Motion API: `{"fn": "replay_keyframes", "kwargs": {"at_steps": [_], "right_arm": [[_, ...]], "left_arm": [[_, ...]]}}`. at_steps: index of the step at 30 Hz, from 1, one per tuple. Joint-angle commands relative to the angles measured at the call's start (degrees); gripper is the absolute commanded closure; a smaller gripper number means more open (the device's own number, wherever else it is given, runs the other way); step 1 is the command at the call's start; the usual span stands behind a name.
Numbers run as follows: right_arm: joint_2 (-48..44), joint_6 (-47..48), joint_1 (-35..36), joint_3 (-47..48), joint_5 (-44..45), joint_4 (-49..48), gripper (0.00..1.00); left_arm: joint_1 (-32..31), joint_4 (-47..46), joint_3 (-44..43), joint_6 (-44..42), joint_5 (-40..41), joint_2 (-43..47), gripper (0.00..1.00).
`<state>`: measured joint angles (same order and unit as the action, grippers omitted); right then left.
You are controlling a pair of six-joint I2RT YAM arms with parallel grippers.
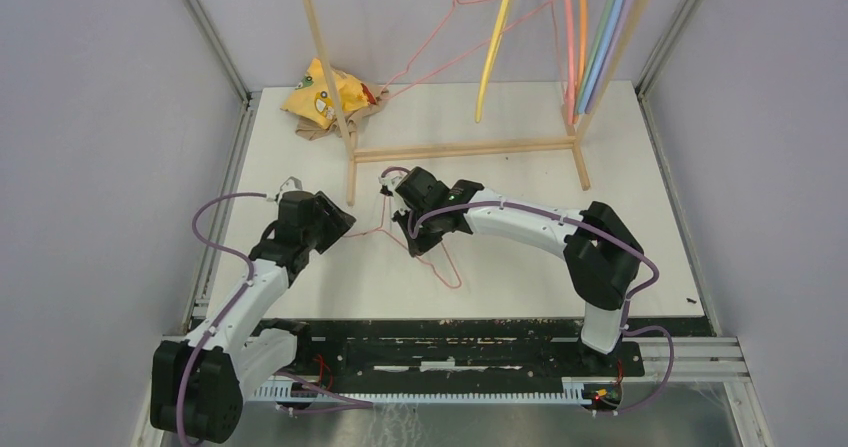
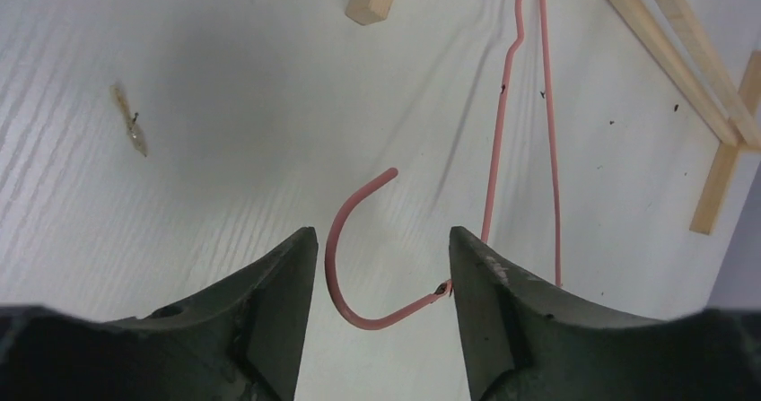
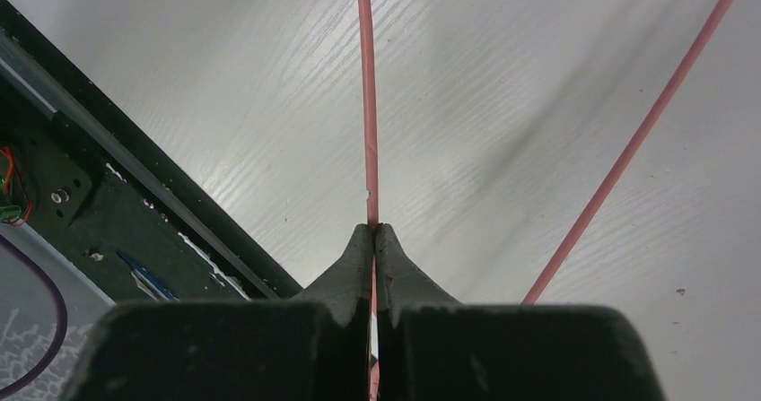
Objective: Organize the hangers
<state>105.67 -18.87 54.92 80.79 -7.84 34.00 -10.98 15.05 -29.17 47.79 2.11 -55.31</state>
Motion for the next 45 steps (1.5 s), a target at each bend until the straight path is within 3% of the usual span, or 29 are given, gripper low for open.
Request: {"fn": "replay_keyframes", "kwargs": {"at_steps": [1, 10, 13, 15, 16, 20, 21, 24, 27, 32, 38, 45], "right_arm": [[-2.74, -0.86, 0.02, 3.38, -1.04, -0.82, 0.99], [-2.81, -0.99, -0.07, 4.9, -2.59, -0.09, 0.99], [-3.28, -0.44, -0.07, 4.78, -2.37, 0.55, 0.99], [-3.8, -0.14, -0.17, 4.26, -2.34, 0.95, 0.99], [-4.0, 0.01, -0.25, 4.14, -2.4, 1.27, 0.99], [-4.66, 0.7, -0.32, 4.21, 0.26, 3.15, 1.0], [-4.82, 0.93, -0.26, 4.63, 1.68, 3.84, 0.95], [-5.46, 2.22, -0.2, 5.84, 3.97, 4.44, 0.63], [-4.57, 2.17, 0.03, 7.5, 3.84, 4.22, 0.51], [-0.9, -0.28, 0.91, 9.56, 1.08, 1.13, 0.47], [3.75, -0.58, 3.18, 13.98, 2.56, 0.95, 0.47], [3.92, -0.9, 4.95, 12.72, 5.87, 0.72, 0.47]], "left_arm": [[0.21, -7.29, 1.58, 4.91, -3.39, -0.57, 0.46], [0.26, -9.62, 3.17, 6.33, -3.65, -2.28, 0.47], [0.24, -10.07, 3.12, 6.37, -3.81, -2.61, 0.67], [0.18, -10.07, 2.85, 6.39, -3.56, -2.61, 0.9], [0.2, -9.87, 2.62, 6.36, -3.31, -2.57, 0.96], [0.21, -9.06, 1.36, 5.66, -2.82, -1.33, 0.97], [0.24, -7.92, 0.62, 5.58, -2.36, -0.92, 0.97], [0.14, -3.52, -2.42, 4.65, -0.64, 0.45, 0.97], [0.17, 0.26, -5.58, 5.04, 1.07, 1.99, 0.97], [0.11, 4.05, -11.03, 6.85, 0.96, 1.39, 0.97], [0.14, 4.92, -14.74, 8.58, -1.87, -0.99, 0.97], [0.16, 6.75, -19.35, 8.83, -2.67, -2.36, 0.97]]}}
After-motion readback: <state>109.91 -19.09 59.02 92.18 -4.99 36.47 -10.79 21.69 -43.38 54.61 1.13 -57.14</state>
